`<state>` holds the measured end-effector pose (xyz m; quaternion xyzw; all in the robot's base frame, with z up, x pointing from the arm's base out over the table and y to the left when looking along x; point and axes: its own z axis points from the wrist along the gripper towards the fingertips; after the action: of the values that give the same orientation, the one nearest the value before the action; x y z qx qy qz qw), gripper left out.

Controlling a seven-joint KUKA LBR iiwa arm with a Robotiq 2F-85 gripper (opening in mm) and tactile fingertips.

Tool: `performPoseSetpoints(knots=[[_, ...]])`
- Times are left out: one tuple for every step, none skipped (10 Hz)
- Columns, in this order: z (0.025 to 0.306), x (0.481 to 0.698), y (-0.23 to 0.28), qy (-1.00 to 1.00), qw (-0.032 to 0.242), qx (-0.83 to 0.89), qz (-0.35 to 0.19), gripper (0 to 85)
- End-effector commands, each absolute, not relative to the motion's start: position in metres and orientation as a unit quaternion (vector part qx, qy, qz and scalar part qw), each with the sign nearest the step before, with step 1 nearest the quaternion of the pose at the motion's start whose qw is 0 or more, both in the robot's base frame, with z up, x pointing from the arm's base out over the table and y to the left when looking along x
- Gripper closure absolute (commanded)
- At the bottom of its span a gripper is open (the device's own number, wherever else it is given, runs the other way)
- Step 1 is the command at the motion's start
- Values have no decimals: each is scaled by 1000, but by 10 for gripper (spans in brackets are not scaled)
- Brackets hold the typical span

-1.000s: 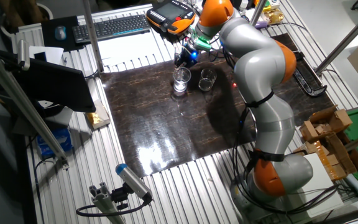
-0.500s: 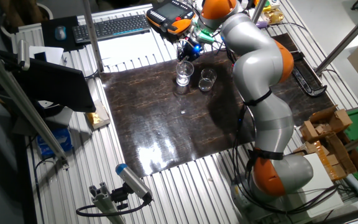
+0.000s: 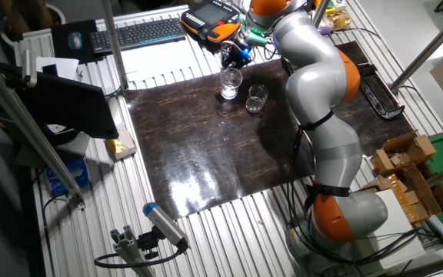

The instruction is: Pour the water from one cup into another empty cup

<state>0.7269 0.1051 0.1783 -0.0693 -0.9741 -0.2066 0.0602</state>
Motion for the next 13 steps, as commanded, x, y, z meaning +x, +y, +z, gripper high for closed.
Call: performPoseSetpoints(knots=[[182,724,102,-975,59,-65,-203,843],[189,716,97,-977,56,-62,-195,843],[197,710,94,-978,54,-63,-193,843],[204,706,90,-978,50,-63,-191,843],[207,706,86,-979,46,-60,-187,843],[209,706,83,-980,44,-59,-186,843],[213,708,76,-980,40,-57,-185,843],[213,708,74,-980,39,-57,-185,843],[216,711,63,-981,34,-53,-181,843],[217,713,57,-981,32,-53,-181,843],[217,715,55,-982,27,-53,-182,843],[217,715,55,-982,16,-57,-179,843],[217,715,54,-982,13,-62,-179,843]])
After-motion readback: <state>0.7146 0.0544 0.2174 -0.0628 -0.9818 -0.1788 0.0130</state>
